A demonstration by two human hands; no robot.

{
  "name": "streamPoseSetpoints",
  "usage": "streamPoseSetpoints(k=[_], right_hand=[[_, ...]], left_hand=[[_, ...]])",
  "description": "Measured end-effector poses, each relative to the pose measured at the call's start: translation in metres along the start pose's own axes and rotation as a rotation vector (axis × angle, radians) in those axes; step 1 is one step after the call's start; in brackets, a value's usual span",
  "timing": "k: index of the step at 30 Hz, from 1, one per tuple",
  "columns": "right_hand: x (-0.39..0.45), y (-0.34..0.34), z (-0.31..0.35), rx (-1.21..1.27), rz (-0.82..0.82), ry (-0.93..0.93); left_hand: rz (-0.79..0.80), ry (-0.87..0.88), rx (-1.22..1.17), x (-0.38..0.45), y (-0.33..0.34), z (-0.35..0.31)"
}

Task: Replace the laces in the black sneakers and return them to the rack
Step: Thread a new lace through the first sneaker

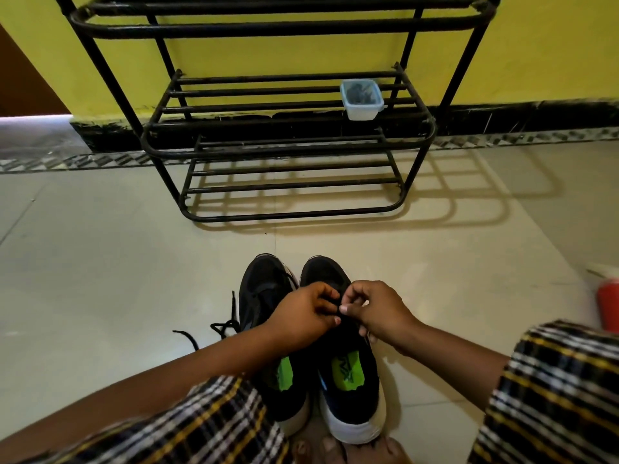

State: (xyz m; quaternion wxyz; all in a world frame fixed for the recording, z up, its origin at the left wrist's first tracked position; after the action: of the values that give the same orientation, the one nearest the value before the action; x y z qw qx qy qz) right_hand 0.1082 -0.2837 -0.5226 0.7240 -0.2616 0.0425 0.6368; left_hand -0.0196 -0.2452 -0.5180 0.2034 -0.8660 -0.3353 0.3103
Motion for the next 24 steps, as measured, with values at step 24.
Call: streamPoseSetpoints(k=[24], right_hand=[[-0.007,-0.037,0.038,-0.338,-0.211,-0.103]], left_hand=[[-0.148,0.153,0.761,-0.020,-0.006,0.013]])
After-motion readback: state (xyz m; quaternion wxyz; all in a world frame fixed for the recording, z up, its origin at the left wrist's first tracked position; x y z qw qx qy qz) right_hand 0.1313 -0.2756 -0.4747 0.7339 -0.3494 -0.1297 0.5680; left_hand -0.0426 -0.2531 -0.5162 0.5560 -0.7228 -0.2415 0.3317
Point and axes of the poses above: each hand's wrist, its own x-axis towards the middle knuckle, its own y-axis out of the palm, z = x × y, the point moved 5 cm from there along x, towards the middle knuckle, and after that the axes turned 10 degrees about x, right-handed, at the moved point
